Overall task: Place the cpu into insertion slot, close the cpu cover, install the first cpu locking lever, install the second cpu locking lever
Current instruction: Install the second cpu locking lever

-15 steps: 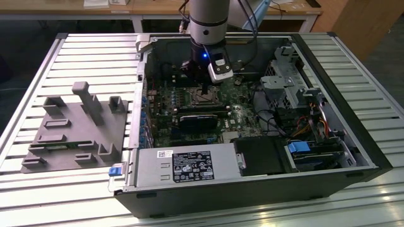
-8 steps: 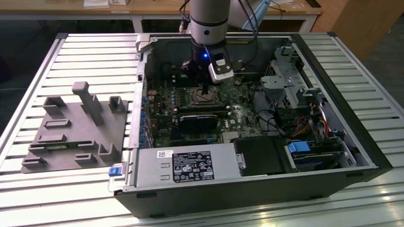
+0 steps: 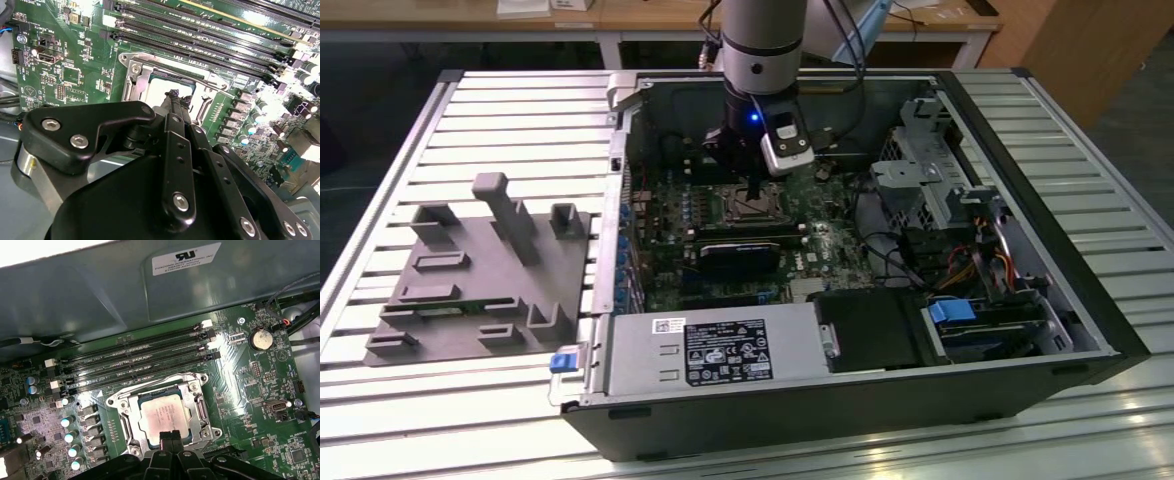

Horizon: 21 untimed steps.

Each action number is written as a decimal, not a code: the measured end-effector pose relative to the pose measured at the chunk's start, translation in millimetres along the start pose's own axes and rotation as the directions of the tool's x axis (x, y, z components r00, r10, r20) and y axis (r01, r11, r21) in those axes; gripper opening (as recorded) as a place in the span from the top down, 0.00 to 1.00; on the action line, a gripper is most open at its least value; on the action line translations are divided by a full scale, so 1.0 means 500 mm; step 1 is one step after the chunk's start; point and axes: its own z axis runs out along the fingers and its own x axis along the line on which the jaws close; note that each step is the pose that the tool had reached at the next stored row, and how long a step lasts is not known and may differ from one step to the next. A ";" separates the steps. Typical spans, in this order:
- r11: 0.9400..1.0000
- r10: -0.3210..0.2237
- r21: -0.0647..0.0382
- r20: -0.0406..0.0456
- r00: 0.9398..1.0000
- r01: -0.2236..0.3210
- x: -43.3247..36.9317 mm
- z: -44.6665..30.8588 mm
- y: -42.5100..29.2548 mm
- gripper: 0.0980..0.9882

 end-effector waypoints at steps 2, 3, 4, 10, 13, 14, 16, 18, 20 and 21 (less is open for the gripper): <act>1.000 0.000 0.000 0.000 1.000 0.000 0.000 -0.001 0.000 1.00; 1.000 0.000 0.000 0.000 1.000 0.000 0.000 -0.004 0.000 1.00; 1.000 0.000 -0.001 0.000 1.000 0.000 0.000 -0.007 0.000 1.00; 1.000 0.000 -0.002 -0.001 1.000 0.000 -0.001 -0.025 0.001 1.00; 1.000 0.000 -0.003 -0.001 1.000 0.000 -0.001 -0.027 0.001 1.00; 1.000 0.000 -0.003 -0.001 1.000 0.000 -0.001 -0.027 0.001 1.00; 1.000 0.000 -0.002 -0.001 1.000 0.000 -0.001 -0.027 0.001 1.00; 1.000 0.000 -0.002 -0.001 1.000 0.000 -0.001 -0.027 0.001 1.00; 1.000 0.000 -0.002 -0.001 1.000 0.000 -0.002 -0.027 -0.003 1.00; 1.000 0.000 -0.002 -0.001 1.000 0.000 -0.003 -0.027 -0.005 1.00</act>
